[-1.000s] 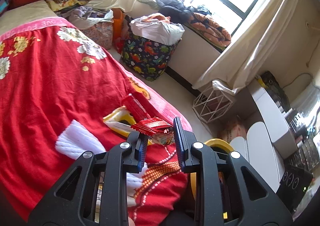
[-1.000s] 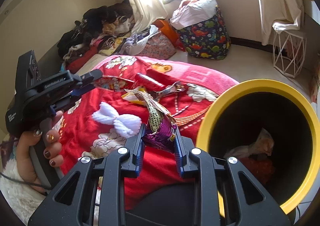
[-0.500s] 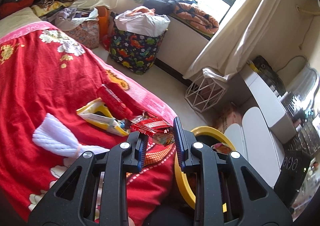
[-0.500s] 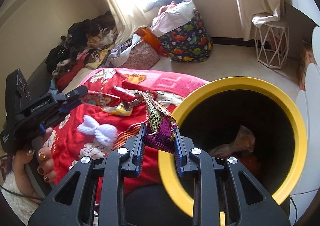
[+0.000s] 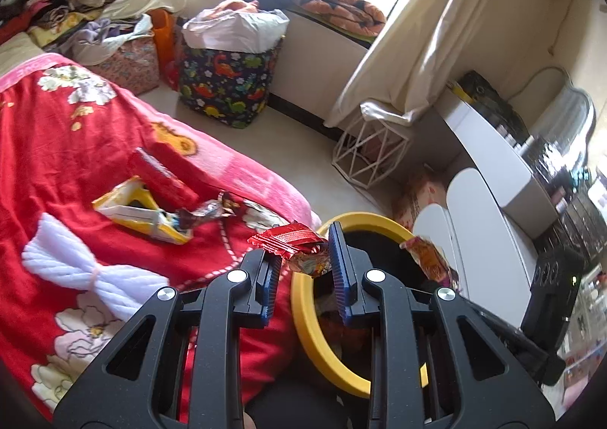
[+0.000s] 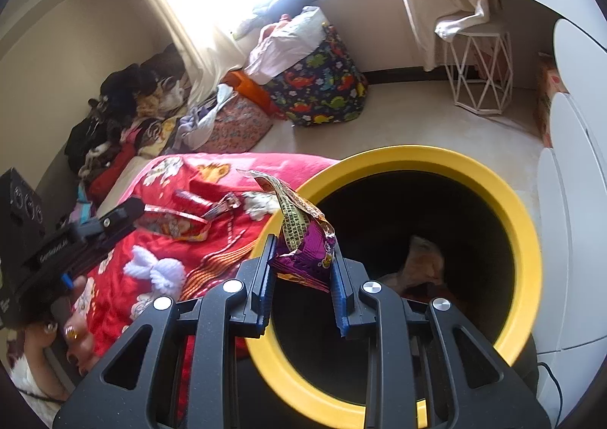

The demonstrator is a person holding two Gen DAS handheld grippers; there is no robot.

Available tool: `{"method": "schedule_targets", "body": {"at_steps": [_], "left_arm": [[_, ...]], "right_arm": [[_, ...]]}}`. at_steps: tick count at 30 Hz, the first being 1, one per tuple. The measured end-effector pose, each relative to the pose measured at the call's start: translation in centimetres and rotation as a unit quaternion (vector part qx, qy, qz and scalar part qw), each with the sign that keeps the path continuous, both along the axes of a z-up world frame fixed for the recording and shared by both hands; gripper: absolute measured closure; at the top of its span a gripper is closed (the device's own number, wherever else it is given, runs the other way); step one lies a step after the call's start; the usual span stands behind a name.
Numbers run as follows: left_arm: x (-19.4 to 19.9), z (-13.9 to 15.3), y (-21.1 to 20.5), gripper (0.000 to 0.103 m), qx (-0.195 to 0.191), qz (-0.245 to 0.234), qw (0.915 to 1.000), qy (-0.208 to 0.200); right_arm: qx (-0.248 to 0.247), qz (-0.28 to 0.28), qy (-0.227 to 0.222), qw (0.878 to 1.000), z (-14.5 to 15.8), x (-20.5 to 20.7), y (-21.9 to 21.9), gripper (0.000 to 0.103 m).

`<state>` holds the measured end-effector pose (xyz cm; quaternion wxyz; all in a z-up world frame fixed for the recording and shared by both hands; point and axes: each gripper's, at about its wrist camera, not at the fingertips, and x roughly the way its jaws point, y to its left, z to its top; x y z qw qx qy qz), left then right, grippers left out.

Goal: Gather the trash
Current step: 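Carry both wrappers over the yellow bin, then open both tools to drop the wrappers into the bin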

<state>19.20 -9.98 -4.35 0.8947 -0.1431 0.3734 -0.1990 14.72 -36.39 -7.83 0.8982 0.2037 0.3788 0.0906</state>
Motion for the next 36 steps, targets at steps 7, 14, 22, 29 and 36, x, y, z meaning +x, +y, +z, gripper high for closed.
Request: {"method": "schedule_targets", "body": {"at_steps": [7,14,22,29,36], "left_arm": [[-0.5,-0.5,-2.5,0.084,0.013,-0.031,0.9994,0.004],[-1.0,-1.2,-4.8,0.084,0.025,-0.058,0.9979,0.01],[-1.7,-2.3,-7.3,0.084,0.039,-0.092,0.9949,0.019],[-2.1,-3.4,-9.2,0.084,0.048,-0.12,0.9911,0.032],[-2.5,-4.6,-10.8,0.084,0.057,-0.146,0.9867,0.043]], "right_arm": [[0.008,-0.039,0.007,0.999,-0.5,0.0,-2.7,0.078],[0.013,-0.067,0.016,0.998,-1.3,-0.2,-4.7,0.078],[0.018,-0.086,0.025,0.996,-2.0,-0.1,-6.1,0.078],[0.022,-0.095,0.031,0.995,-2.5,-0.3,-7.1,0.078],[0.025,-0.102,0.036,0.994,-2.9,-0.2,-7.7,0.077]]}}
